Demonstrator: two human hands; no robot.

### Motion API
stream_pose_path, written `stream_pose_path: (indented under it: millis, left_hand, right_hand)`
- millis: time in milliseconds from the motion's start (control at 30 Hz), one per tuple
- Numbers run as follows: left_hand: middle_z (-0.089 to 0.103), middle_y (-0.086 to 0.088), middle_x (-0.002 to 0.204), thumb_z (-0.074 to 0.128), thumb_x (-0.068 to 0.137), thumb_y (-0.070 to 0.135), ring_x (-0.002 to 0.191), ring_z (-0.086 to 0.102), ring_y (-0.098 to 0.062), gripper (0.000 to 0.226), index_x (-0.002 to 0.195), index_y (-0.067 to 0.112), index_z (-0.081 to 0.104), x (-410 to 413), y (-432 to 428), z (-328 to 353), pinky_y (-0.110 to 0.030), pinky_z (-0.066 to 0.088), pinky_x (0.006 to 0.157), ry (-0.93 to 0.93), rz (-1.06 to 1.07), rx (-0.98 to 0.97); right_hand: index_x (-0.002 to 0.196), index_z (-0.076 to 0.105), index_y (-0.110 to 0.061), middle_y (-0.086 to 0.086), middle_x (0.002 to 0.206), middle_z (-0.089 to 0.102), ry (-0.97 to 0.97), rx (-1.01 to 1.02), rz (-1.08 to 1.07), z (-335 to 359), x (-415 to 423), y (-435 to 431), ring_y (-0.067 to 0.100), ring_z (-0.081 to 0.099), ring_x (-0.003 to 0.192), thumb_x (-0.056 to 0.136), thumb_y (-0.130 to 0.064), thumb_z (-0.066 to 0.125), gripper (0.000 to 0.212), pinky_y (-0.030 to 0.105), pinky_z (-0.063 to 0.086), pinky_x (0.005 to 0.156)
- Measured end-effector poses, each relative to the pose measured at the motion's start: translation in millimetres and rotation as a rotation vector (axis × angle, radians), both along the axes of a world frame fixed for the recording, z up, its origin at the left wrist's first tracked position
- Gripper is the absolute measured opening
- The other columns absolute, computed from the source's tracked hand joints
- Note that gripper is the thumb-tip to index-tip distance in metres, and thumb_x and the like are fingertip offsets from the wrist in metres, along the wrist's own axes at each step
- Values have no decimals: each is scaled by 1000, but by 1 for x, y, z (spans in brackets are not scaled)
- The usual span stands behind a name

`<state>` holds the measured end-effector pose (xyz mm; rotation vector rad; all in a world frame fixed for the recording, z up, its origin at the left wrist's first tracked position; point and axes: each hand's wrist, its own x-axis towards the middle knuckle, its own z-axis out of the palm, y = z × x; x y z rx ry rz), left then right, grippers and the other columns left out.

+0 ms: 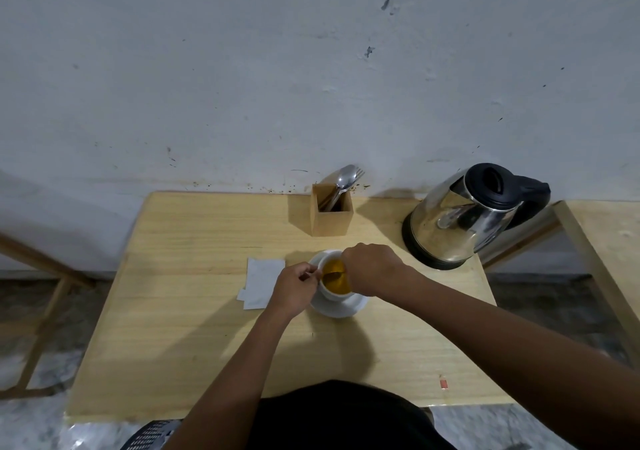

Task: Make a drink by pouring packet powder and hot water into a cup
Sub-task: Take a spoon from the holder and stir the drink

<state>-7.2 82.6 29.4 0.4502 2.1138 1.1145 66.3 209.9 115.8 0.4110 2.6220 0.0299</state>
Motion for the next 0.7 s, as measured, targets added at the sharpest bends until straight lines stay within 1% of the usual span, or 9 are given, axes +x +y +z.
stream_pose_path:
  millis: [100, 167, 300, 333, 400, 467, 567, 633, 700]
  left_hand:
    - [64, 3, 97, 53, 95, 24, 87, 56, -10, 22, 107, 15, 68, 0, 0, 0, -13, 39, 62, 12, -11, -2]
    - [63, 4, 96, 52, 95, 25, 84, 55, -8, 22, 107, 16, 68, 0, 0, 0, -12, 38, 62, 26, -15, -13]
    - [63, 5, 93, 53, 95, 25, 76, 52, 2, 20, 104, 16, 68, 0, 0, -1, -12, 37, 61, 20, -11, -2]
    - [62, 5, 94, 53, 95, 25, 76, 52, 1, 20, 105, 16, 67, 0, 0, -1, -12, 37, 62, 21, -13, -3]
    - [62, 5, 95, 52, 95, 25, 81, 53, -4, 22, 108, 16, 67, 0, 0, -1, -12, 37, 62, 26, -14, -12]
    - [61, 5, 96, 52, 95, 25, 87, 54, -8, 23, 110, 16, 67, 0, 0, -1, -12, 38, 63, 25, -13, -16]
    - [61, 4, 97, 53, 95, 25, 90, 55, -11, 23, 110, 15, 67, 0, 0, 0, -17, 40, 65, 21, -10, -12]
    - [61, 3, 98, 53, 94, 25, 92, 55, -12, 24, 111, 15, 67, 0, 0, 0, -20, 40, 72, 25, -10, -18]
    - [61, 3, 98, 53, 94, 24, 92, 56, -12, 23, 111, 15, 67, 0, 1, 0, -20, 40, 71, 26, -14, -16]
  right_hand:
    - [109, 60, -11, 6, 101, 66, 4, 13, -13, -2, -2, 0, 22, 63, 84, 92, -21, 56, 20, 30, 45, 65]
    - [111, 59, -11, 7, 104, 66, 8, 43, -11, -1, -2, 3, 24, 64, 88, 94, -17, 53, 19, 30, 42, 64]
    - [113, 58, -10, 7, 105, 65, -21, 81, -16, 5, 1, 11, 24, 62, 86, 94, -13, 50, 20, 31, 40, 65]
    - [112, 57, -10, 7, 104, 65, -33, 86, -12, 7, 1, 11, 24, 62, 86, 93, -12, 51, 20, 31, 41, 65]
    - [110, 58, -10, 6, 101, 65, -60, 92, 2, 10, 0, 10, 23, 58, 79, 91, -14, 54, 20, 30, 43, 64]
    - [108, 58, -10, 5, 97, 64, -88, 78, 14, 13, -2, 7, 21, 55, 75, 90, -19, 57, 21, 29, 44, 64]
    - [107, 58, -10, 3, 87, 58, -93, 24, 8, 12, -4, 3, 18, 55, 74, 89, -25, 59, 24, 28, 44, 64]
    - [106, 58, -10, 5, 90, 60, -68, 0, -9, 11, -6, 0, 19, 54, 74, 89, -26, 60, 23, 29, 44, 64]
    - [107, 57, -10, 7, 97, 63, -38, 12, -20, 11, -9, -1, 20, 53, 74, 90, -23, 58, 21, 30, 43, 64]
